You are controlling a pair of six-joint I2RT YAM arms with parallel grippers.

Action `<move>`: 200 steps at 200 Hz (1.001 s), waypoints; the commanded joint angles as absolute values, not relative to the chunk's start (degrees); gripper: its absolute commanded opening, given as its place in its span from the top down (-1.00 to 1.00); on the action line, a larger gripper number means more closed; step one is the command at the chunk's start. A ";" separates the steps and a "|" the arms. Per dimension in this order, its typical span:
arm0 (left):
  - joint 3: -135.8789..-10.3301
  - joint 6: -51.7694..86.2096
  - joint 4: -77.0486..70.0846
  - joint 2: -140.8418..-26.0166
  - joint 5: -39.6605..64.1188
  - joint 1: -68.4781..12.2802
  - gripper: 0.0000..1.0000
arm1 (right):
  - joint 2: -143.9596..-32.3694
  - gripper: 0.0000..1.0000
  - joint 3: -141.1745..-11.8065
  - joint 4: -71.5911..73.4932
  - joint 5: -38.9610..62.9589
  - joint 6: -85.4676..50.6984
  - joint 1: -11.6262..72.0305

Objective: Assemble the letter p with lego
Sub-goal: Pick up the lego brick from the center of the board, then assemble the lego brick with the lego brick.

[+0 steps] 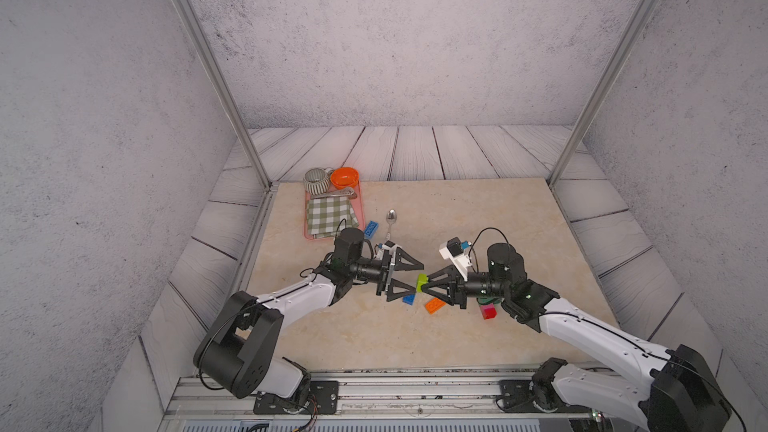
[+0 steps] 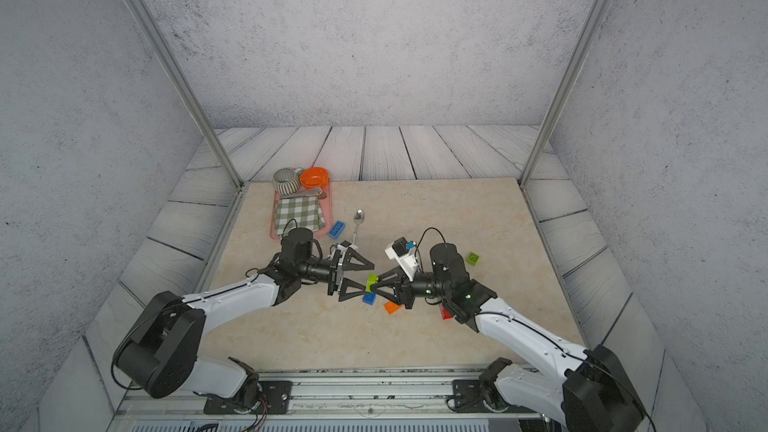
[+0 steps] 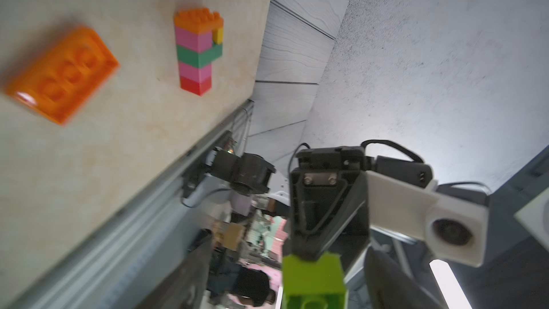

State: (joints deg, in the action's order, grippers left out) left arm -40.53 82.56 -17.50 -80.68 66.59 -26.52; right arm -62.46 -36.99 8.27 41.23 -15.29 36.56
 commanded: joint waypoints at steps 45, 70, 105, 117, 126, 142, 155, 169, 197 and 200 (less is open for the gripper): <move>-44.38 46.38 20.68 -67.87 26.84 -17.23 -0.96 | -78.56 1.00 -62.63 -37.34 13.52 -5.04 38.96; -37.21 45.56 12.94 -61.40 18.44 -17.31 -0.97 | -90.84 1.00 -76.48 -55.87 7.79 -0.35 40.37; -24.08 40.21 4.25 -47.04 4.20 -17.40 -0.96 | -102.83 1.00 -88.82 -67.67 4.56 5.34 43.20; -21.45 38.32 4.24 -42.31 0.17 -17.15 -0.97 | -106.10 1.00 -92.23 -70.23 4.48 7.78 44.75; -20.86 38.46 6.19 -39.16 -1.38 -16.97 -0.96 | -108.74 1.00 -94.97 -72.07 4.19 9.49 46.10; -19.74 38.44 6.56 -34.85 -1.65 -16.88 -0.97 | -114.22 1.00 -100.55 -75.60 2.52 11.59 47.97; -19.89 38.41 7.58 -33.45 -2.51 -16.84 -0.96 | -118.83 1.00 -105.61 -78.81 1.54 12.56 48.63; -20.43 38.53 7.79 -34.55 -2.55 -16.89 -0.96 | -122.91 1.00 -110.19 -81.46 0.87 13.62 49.41; -21.42 39.70 7.65 -38.65 -1.79 -16.63 -0.96 | -128.67 1.00 -117.15 -85.01 0.26 14.47 50.51; -21.53 39.81 7.55 -39.08 -1.62 -16.50 -0.97 | -129.17 1.00 -117.81 -85.15 0.23 14.58 50.68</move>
